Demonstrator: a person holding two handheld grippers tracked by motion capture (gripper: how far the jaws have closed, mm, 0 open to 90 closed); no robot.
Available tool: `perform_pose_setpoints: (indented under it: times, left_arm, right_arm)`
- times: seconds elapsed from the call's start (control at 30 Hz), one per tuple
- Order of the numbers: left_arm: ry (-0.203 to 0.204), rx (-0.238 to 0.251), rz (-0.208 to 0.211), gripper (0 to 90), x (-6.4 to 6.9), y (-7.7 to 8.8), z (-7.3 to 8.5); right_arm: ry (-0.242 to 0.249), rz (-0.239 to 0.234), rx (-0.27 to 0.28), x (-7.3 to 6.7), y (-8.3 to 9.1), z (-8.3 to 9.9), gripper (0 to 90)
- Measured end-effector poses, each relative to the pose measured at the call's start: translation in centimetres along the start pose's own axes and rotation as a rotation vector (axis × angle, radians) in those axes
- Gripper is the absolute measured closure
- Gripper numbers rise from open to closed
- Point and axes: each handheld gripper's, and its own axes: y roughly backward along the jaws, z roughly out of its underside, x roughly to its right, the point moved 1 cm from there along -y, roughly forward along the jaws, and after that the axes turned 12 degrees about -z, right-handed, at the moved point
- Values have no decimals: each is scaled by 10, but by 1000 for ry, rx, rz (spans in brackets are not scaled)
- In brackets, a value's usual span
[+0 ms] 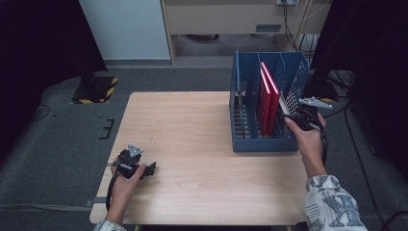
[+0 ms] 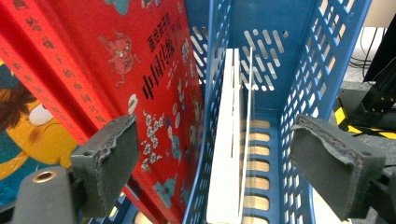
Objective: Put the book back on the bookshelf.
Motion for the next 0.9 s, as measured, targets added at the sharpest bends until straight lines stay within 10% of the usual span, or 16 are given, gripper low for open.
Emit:
perform_pose_setpoints:
  times: [0.9]
  left_arm:
    - [-1, -7, 3, 46, 1, -1, 1]
  right_arm:
    - [44, -60, -5, -15, 20, 7, 85]
